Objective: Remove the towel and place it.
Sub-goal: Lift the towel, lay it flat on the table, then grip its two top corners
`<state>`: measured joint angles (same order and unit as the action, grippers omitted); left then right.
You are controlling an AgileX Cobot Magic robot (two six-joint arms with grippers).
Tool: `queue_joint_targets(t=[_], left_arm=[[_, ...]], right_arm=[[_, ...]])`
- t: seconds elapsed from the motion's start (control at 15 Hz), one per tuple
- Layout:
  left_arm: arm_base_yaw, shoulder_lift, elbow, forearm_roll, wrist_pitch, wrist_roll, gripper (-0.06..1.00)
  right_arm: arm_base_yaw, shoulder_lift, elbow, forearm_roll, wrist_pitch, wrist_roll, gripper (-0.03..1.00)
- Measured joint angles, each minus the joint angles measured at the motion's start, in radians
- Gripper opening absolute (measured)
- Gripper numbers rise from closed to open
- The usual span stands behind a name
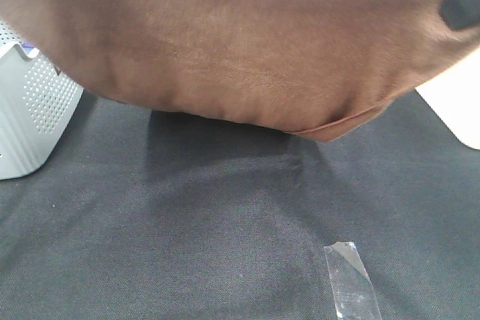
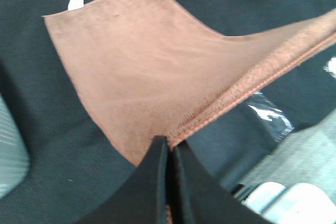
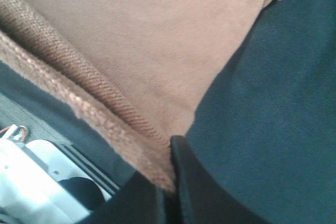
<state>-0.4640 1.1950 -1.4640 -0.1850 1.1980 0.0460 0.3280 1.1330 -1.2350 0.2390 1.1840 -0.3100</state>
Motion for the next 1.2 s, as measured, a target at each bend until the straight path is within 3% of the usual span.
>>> queue_joint_targets(t=[0.6, 0.93, 1.2], left_arm=[[0.001, -0.111, 0.526, -0.202, -0.026, -0.002, 0.00], [0.003, -0.131, 0.675, -0.273, -0.026, 0.000, 0.00], [0.004, -0.124, 0.795, -0.329, -0.029, 0.000, 0.00]], right_arm=[[0.000, -0.172, 0.432, 0.119, 0.008, 0.009, 0.01], [-0.001, -0.185, 0.573, 0.188, 0.007, 0.011, 0.01], [-0.001, -0.149, 0.601, 0.210, 0.009, 0.042, 0.01]])
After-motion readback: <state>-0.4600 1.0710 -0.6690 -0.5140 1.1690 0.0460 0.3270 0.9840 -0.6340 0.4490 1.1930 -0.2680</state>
